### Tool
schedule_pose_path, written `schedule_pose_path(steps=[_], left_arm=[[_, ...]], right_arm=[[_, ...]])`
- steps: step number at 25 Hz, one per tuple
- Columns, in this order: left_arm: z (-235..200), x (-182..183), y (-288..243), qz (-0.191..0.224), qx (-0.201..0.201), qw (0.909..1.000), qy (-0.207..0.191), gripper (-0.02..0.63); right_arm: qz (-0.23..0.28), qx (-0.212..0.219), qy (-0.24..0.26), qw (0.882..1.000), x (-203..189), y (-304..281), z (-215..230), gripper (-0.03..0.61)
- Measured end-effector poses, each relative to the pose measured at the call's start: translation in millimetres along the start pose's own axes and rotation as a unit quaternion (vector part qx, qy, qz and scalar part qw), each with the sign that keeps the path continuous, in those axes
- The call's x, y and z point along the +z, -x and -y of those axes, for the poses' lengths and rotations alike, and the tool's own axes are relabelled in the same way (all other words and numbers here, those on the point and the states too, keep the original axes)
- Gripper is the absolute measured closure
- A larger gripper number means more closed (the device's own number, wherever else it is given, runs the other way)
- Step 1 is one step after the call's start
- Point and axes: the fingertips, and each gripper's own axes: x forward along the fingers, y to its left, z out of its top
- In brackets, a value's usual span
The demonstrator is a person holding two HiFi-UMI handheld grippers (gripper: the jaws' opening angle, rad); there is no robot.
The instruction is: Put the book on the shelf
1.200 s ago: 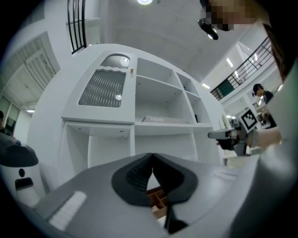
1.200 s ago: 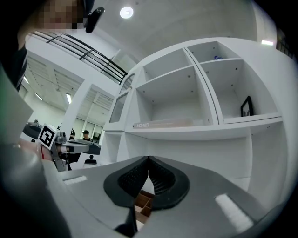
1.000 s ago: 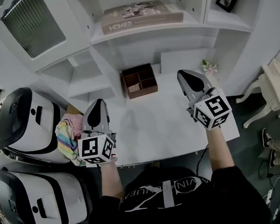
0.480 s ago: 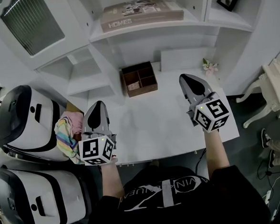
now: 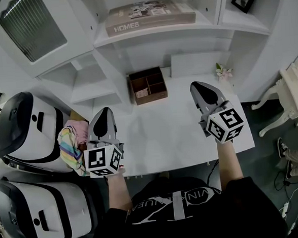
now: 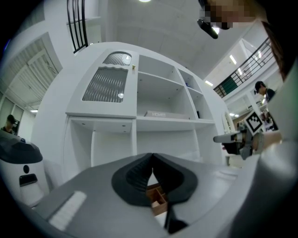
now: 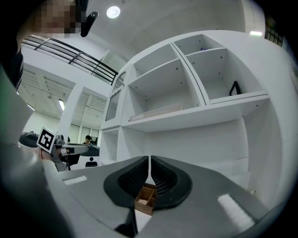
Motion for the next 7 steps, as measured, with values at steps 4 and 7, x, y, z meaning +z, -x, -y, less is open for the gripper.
schedule_pose_path(steps=[4, 7], left_arm=[[-1.0, 0.6, -4.8, 0.001, -0.001, 1.0000, -0.001, 0.614], [-1.5, 0.3, -7.7, 0.001, -0.002, 1.0000, -0.002, 0.614]], right_arm=[[0.002, 0.000, 0.001, 1.000, 0.9, -2.8, 2.1, 0.572], [0.003, 0.001, 0.000, 1.000, 0.8, -4.9, 3.5, 0.572]])
